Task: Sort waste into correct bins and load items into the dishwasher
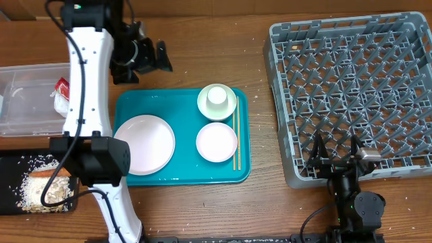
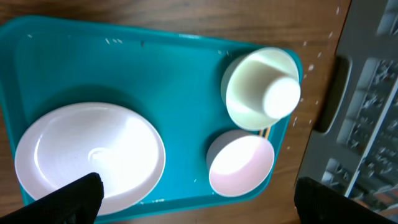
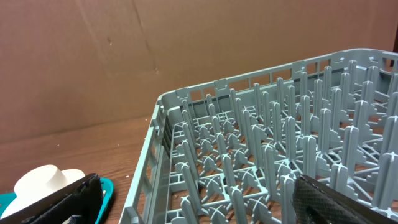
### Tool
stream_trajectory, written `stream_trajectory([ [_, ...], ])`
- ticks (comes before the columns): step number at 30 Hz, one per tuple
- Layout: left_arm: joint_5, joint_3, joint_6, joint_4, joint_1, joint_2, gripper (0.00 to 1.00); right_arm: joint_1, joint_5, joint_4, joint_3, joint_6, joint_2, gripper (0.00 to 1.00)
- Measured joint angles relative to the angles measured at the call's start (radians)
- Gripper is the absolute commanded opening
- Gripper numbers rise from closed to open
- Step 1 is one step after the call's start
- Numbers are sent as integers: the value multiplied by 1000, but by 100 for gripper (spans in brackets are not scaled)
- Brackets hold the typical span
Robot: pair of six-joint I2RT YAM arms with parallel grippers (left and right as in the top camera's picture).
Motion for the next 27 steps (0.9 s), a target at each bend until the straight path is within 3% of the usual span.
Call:
stream_trajectory([
  [10,-117,-270,-5,3,-61,-274,100,0,0,2,0,0,0,100],
  [14,-205,-376,-35,15,-59,-473,100,0,0,0,0,0,0,100],
  [17,-273,-411,-101,38,-45,-492,100,0,0,0,0,0,0,100],
  [20,-334,-444,-166,59,-1,-489,100,0,0,0,0,0,0,100],
  [27,-372,-478,-248,18,242,-489,100,0,0,0,0,0,0,100],
])
